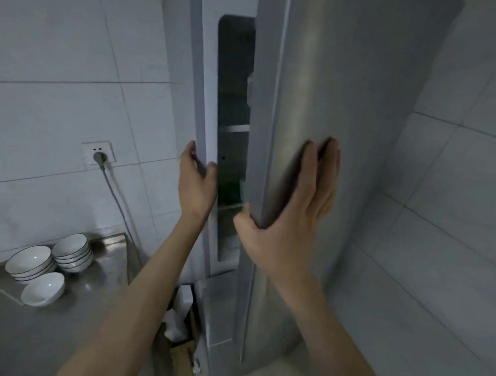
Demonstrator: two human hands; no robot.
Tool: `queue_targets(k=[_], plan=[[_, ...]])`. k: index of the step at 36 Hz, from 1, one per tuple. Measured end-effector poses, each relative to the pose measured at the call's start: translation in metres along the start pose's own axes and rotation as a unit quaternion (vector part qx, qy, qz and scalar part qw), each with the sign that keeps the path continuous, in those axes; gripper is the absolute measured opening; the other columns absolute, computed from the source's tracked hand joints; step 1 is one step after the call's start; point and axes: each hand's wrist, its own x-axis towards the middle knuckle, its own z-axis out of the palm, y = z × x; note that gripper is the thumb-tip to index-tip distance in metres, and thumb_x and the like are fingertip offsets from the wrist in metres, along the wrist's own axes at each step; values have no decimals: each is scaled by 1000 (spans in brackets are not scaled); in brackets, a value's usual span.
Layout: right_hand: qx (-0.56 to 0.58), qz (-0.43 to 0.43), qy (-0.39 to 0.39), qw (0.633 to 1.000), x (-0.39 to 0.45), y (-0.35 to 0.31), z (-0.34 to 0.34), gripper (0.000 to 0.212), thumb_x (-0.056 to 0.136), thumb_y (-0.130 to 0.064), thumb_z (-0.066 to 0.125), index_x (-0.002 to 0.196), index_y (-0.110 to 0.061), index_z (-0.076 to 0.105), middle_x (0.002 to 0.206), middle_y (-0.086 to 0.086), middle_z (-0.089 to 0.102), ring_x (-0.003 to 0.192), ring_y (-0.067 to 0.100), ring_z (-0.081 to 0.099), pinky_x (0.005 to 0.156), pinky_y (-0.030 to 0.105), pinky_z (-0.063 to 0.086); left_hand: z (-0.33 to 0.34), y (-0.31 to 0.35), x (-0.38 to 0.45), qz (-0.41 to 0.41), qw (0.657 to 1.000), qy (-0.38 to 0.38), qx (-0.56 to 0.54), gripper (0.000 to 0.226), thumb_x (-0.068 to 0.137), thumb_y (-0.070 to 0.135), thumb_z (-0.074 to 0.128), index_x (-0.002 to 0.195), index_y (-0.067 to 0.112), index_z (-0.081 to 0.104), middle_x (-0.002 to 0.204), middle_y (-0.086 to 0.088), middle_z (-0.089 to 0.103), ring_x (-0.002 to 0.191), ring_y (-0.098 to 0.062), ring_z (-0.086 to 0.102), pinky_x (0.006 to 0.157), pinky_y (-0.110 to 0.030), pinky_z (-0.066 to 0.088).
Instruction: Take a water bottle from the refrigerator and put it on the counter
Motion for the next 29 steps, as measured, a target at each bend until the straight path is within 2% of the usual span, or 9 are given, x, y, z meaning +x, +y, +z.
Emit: queue_targets(k=[6,11,13,17,19,22,24,26,29], plan=[[62,-11,8,998,-17,33,-96,98,76,-22,75,154,-3,18,162,26,21,155,34,24,125,50,28,50,16,-34,110,989,49,89,65,96,15,57,157,9,36,171,-14,20,159,-23,17,129,-33,20],[36,26,27,999,-29,55,-158,85,83,-24,69,149,13,30,152,24,39,144,39,41,113,59,41,104,30,-65,122,982,-136,58,59,95,8,62,151,5,44,160,-13,42,147,-30,42,123,-37,34],[9,34,42,998,-34,62,-181,78,86,-25,65,148,10,33,151,18,43,140,31,46,112,51,45,125,36,-78,125,970,-201,48,55,98,8,63,150,0,45,153,-17,49,140,-35,50,117,-45,40],[-21,70,90,993,-45,76,-225,63,93,-23,59,149,-15,32,146,-24,43,132,-2,49,103,15,47,164,41,-100,139,953,-266,31,46,98,1,64,141,-8,53,146,-27,53,135,-42,53,114,-51,42],[-33,100,124,987,-51,87,-244,56,97,-20,55,149,-13,37,140,-24,47,124,-4,52,98,10,46,182,43,-109,157,944,-289,29,44,98,0,61,141,-8,54,146,-27,54,136,-42,53,116,-48,40],[-65,161,190,966,-54,107,-269,49,101,-18,52,149,-10,41,137,-8,55,123,2,55,100,14,47,207,45,-123,223,913,-341,22,46,101,2,58,146,-3,51,152,-21,51,141,-36,50,120,-34,33],[-73,213,227,947,-49,118,-281,43,104,-17,49,147,-18,43,138,0,56,125,11,56,105,28,49,224,48,-134,279,883,-376,17,55,99,4,62,152,2,46,156,-16,50,143,-34,50,121,-39,36],[-80,257,264,926,-41,132,-291,40,105,-17,47,143,-29,44,129,-4,60,117,5,59,100,31,50,239,54,-146,298,865,-403,8,72,96,8,68,160,9,34,161,-10,45,146,-29,48,119,-43,41],[-83,327,299,893,-26,156,-306,40,106,-25,46,145,-31,42,116,-21,58,103,-15,57,92,29,50,258,70,-165,274,857,-434,-41,92,95,14,72,165,21,14,166,2,38,149,-16,44,115,-34,44]])
